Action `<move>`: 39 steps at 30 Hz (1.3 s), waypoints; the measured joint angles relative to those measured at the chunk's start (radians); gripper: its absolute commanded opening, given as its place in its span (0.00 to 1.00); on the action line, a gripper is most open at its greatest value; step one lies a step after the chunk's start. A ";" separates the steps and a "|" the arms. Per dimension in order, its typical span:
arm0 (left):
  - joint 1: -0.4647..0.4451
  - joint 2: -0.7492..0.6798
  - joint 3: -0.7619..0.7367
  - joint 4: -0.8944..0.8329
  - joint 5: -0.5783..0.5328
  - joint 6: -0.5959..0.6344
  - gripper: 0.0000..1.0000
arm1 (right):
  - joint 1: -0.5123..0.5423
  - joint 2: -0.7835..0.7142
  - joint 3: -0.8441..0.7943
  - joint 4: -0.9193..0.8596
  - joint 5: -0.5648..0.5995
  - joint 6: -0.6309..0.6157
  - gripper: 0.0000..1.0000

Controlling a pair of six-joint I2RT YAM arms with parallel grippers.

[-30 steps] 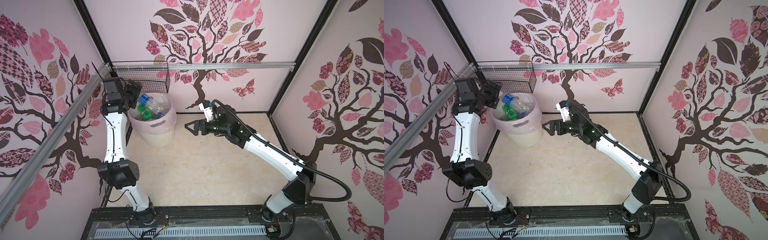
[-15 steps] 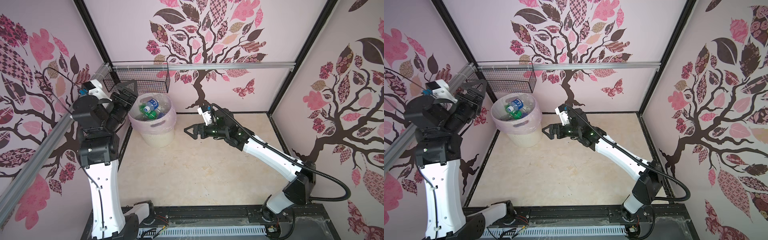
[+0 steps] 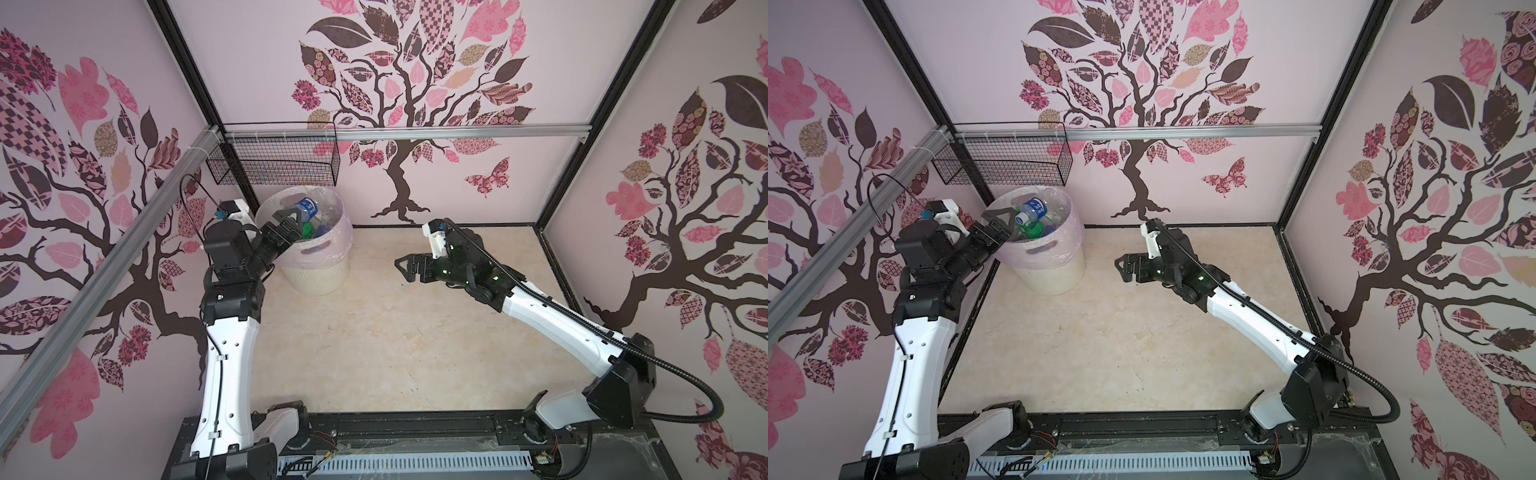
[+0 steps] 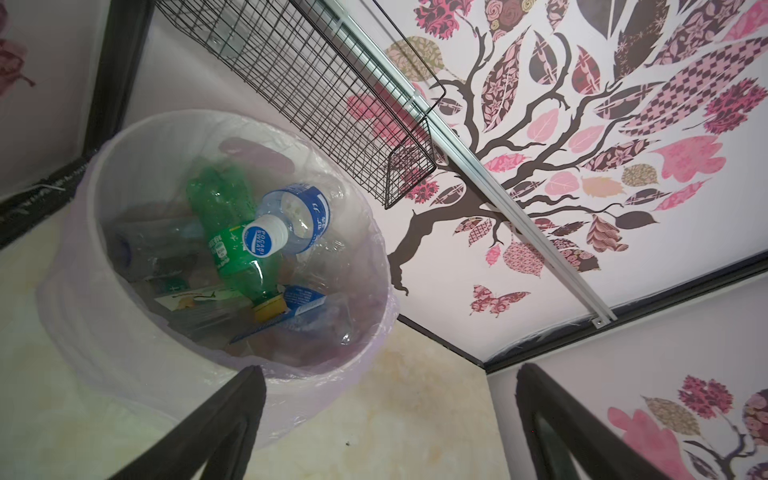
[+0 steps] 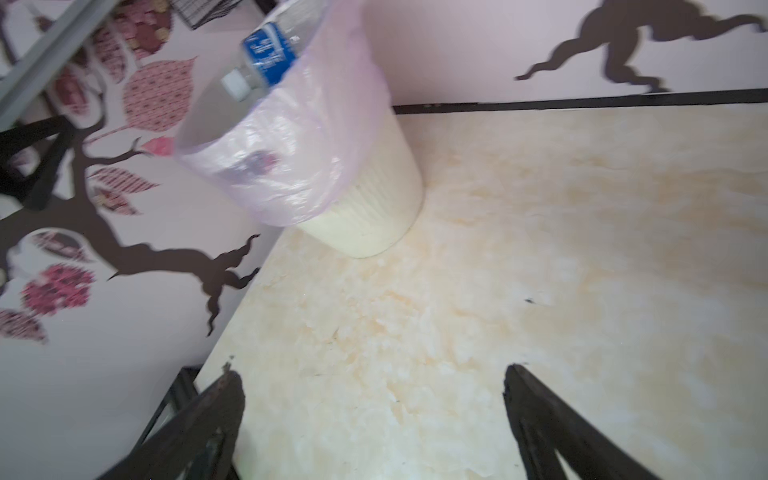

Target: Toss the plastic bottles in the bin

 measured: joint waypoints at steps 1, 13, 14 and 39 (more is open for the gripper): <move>-0.002 -0.008 -0.026 0.006 -0.027 0.024 0.97 | -0.012 -0.011 -0.023 -0.003 0.050 -0.002 0.99; -0.003 0.048 -0.395 0.085 -0.502 0.202 0.97 | -0.252 -0.110 -0.301 0.036 0.424 0.009 1.00; -0.002 0.061 -0.414 0.099 -0.531 0.209 0.97 | -0.276 -0.119 -0.327 0.051 0.448 0.010 0.99; -0.055 0.401 -0.822 0.939 -0.492 0.455 0.97 | -0.310 -0.014 -0.883 0.992 1.001 -0.324 0.99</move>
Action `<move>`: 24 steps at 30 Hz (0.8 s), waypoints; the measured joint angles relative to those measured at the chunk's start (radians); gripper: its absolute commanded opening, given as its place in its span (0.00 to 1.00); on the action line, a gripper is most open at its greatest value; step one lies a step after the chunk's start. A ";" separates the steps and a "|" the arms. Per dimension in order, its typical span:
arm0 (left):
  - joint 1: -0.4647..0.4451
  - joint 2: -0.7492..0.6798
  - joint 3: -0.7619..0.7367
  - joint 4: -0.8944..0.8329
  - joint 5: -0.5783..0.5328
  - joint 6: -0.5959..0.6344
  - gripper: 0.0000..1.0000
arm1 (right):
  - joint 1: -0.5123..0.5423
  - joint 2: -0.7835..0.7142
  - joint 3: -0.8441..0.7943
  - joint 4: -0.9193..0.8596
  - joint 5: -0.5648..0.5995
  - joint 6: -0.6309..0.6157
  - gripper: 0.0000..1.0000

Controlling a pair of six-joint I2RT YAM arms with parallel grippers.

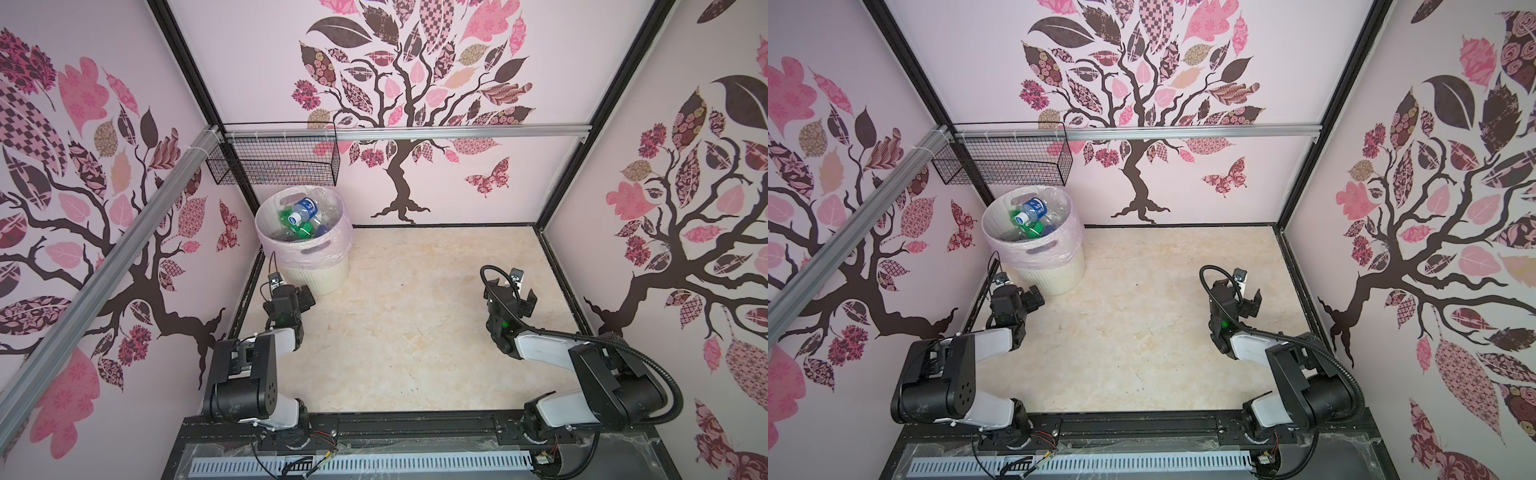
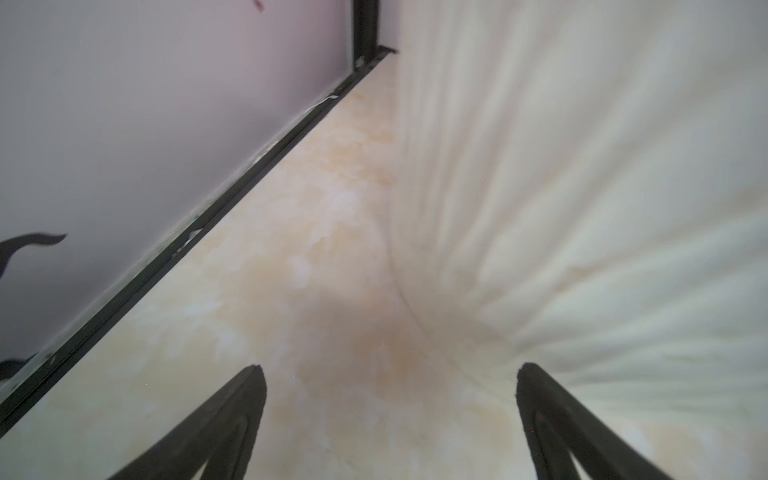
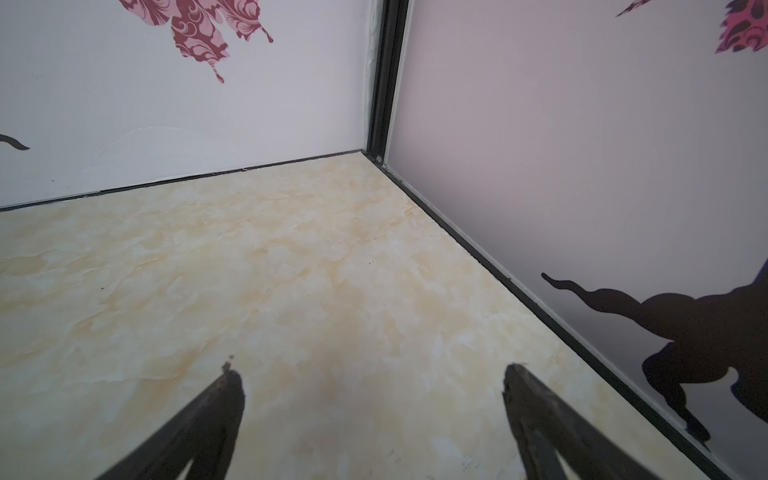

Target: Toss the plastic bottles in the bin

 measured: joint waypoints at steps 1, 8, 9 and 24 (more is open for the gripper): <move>-0.012 0.001 -0.007 0.026 0.017 0.022 0.97 | 0.000 0.004 -0.018 0.023 0.004 -0.003 1.00; -0.033 0.086 -0.068 0.222 0.149 0.121 0.97 | 0.000 0.018 -0.079 0.136 0.011 -0.026 0.99; -0.034 0.086 -0.068 0.232 0.157 0.127 0.97 | 0.000 0.017 -0.081 0.152 0.011 -0.030 1.00; -0.064 0.085 -0.068 0.272 0.141 0.153 0.97 | -0.007 0.015 -0.221 0.424 0.001 -0.113 1.00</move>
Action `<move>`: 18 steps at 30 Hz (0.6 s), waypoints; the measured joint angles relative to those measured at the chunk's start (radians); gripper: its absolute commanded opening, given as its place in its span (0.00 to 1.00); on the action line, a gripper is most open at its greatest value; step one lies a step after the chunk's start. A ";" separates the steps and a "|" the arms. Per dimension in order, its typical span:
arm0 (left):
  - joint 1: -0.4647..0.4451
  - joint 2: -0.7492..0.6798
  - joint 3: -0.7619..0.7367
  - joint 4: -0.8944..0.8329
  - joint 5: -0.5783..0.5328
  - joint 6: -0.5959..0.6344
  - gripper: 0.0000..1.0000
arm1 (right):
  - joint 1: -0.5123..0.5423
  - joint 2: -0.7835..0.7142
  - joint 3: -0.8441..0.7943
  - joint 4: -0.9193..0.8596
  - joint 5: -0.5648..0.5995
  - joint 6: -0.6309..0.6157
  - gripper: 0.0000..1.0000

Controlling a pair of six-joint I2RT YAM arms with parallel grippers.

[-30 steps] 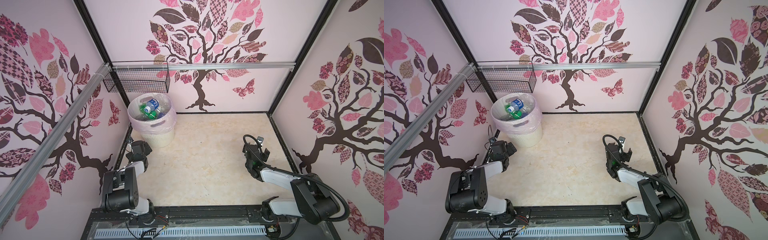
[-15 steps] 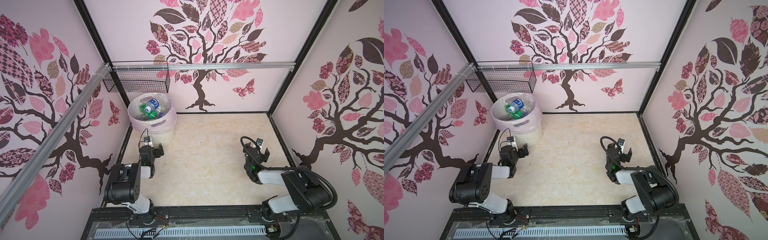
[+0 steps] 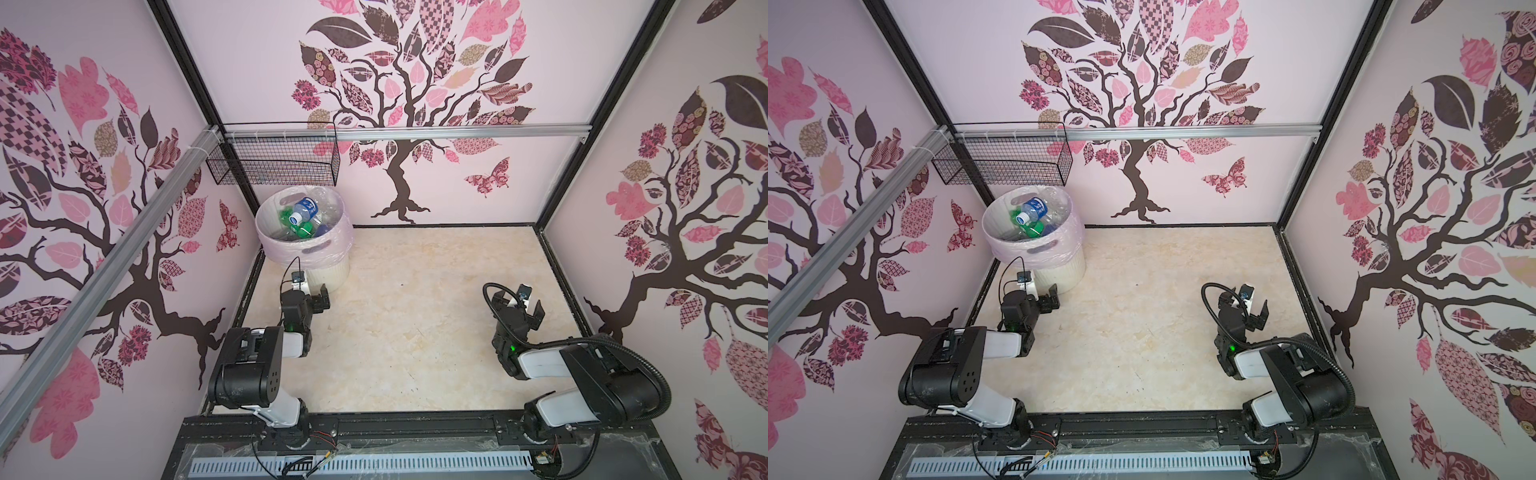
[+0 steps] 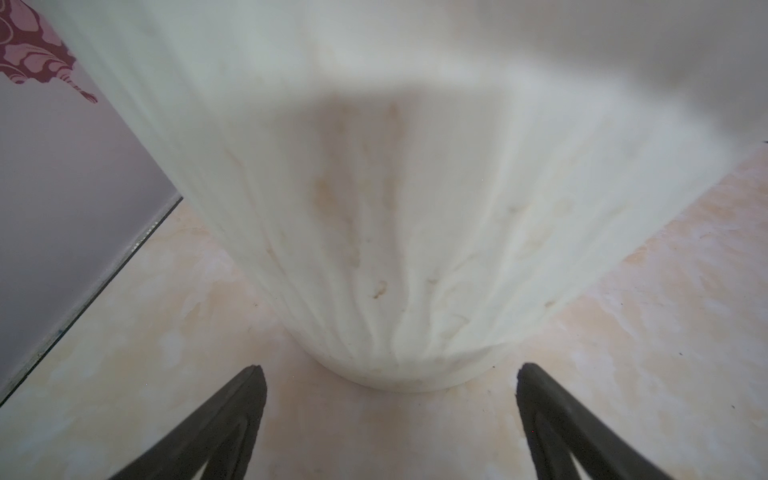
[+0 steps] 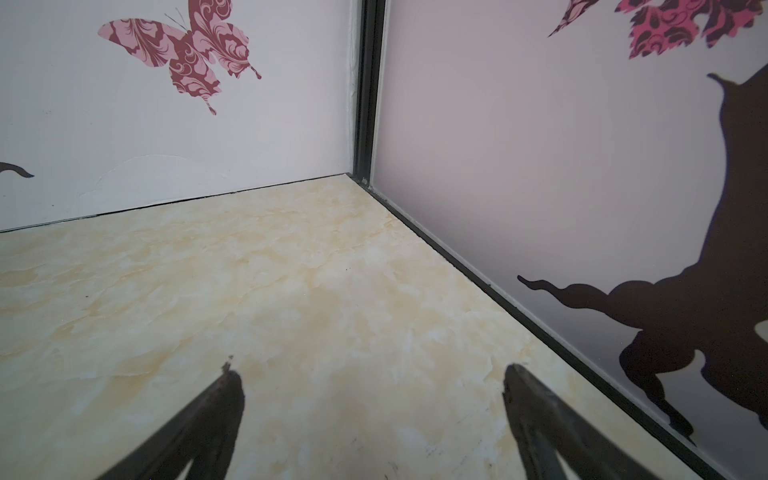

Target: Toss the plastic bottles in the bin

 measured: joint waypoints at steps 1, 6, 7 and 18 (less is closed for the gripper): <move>0.000 0.000 0.000 0.000 0.000 0.000 0.97 | -0.006 0.005 -0.013 0.034 -0.010 -0.005 1.00; 0.000 0.000 0.000 0.000 0.000 0.000 0.97 | -0.048 0.140 -0.055 0.248 -0.043 -0.049 1.00; 0.000 0.000 0.000 0.000 0.000 0.000 0.97 | -0.048 0.149 -0.056 0.258 -0.058 -0.056 0.99; 0.000 0.000 0.000 0.001 0.000 0.000 0.97 | -0.242 0.119 0.038 0.095 -0.429 0.008 0.99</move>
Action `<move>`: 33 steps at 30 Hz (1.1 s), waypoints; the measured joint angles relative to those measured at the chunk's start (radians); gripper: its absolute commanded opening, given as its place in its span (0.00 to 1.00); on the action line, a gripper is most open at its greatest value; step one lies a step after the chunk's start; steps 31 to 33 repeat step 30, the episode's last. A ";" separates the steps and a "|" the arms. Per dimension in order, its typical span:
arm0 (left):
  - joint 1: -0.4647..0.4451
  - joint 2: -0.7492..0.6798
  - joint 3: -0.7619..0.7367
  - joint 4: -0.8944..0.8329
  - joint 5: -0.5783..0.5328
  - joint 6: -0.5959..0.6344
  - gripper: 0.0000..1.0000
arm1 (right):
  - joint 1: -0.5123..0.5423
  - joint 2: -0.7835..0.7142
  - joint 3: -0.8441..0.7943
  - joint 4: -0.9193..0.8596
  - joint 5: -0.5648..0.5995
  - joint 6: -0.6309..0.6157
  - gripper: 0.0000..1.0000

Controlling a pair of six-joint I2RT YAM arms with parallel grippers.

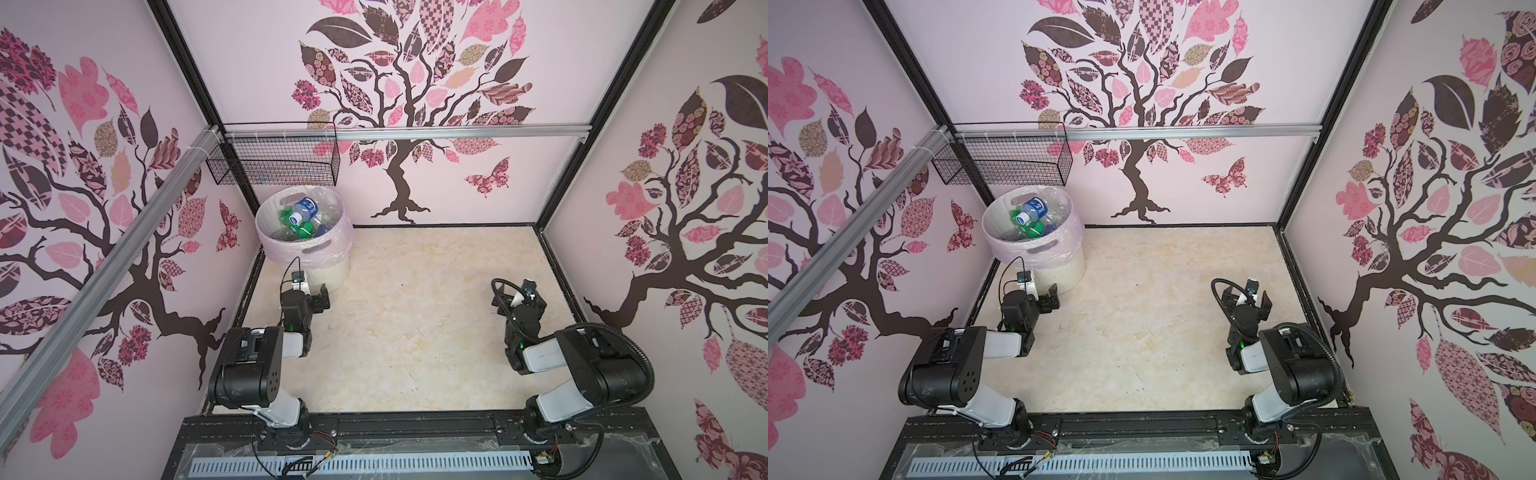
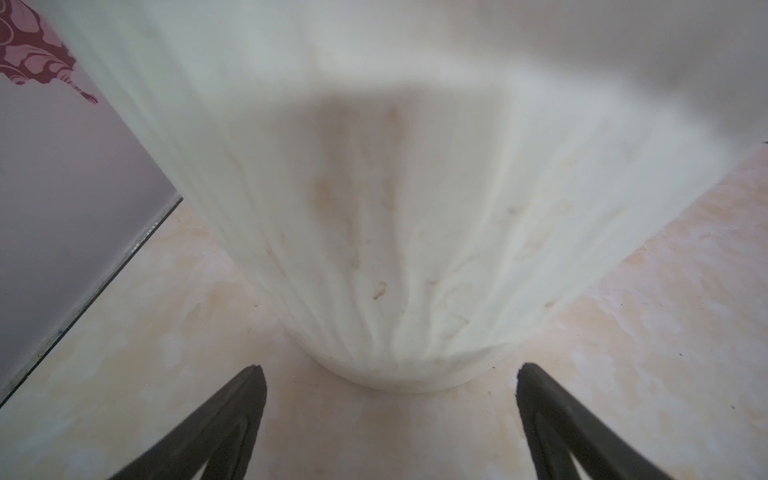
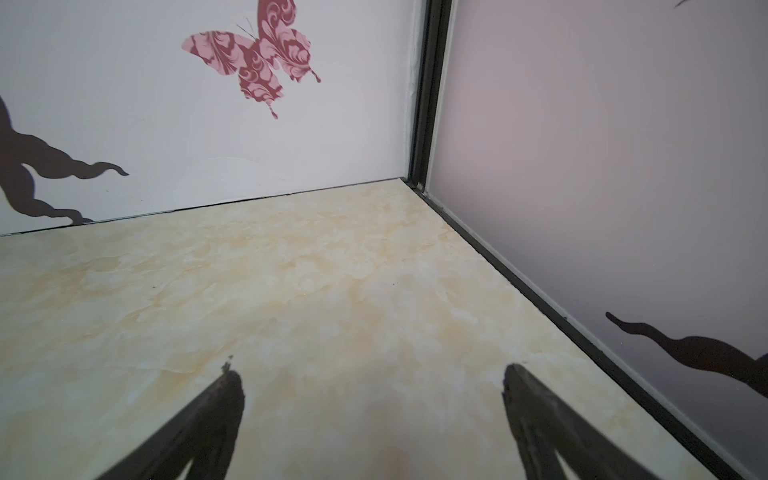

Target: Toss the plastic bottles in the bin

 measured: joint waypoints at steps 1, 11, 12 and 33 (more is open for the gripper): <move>0.000 0.000 0.000 0.000 0.000 0.000 0.97 | -0.019 0.008 0.008 -0.011 -0.021 0.010 1.00; 0.000 0.000 0.000 0.000 0.000 0.000 0.97 | -0.019 0.005 0.038 -0.122 -0.137 0.041 0.99; 0.000 0.000 0.000 0.000 0.000 0.000 0.97 | -0.019 0.005 0.038 -0.124 -0.139 0.043 1.00; 0.000 0.000 0.000 0.000 0.000 0.000 0.97 | -0.018 0.005 0.038 -0.148 -0.155 0.047 0.99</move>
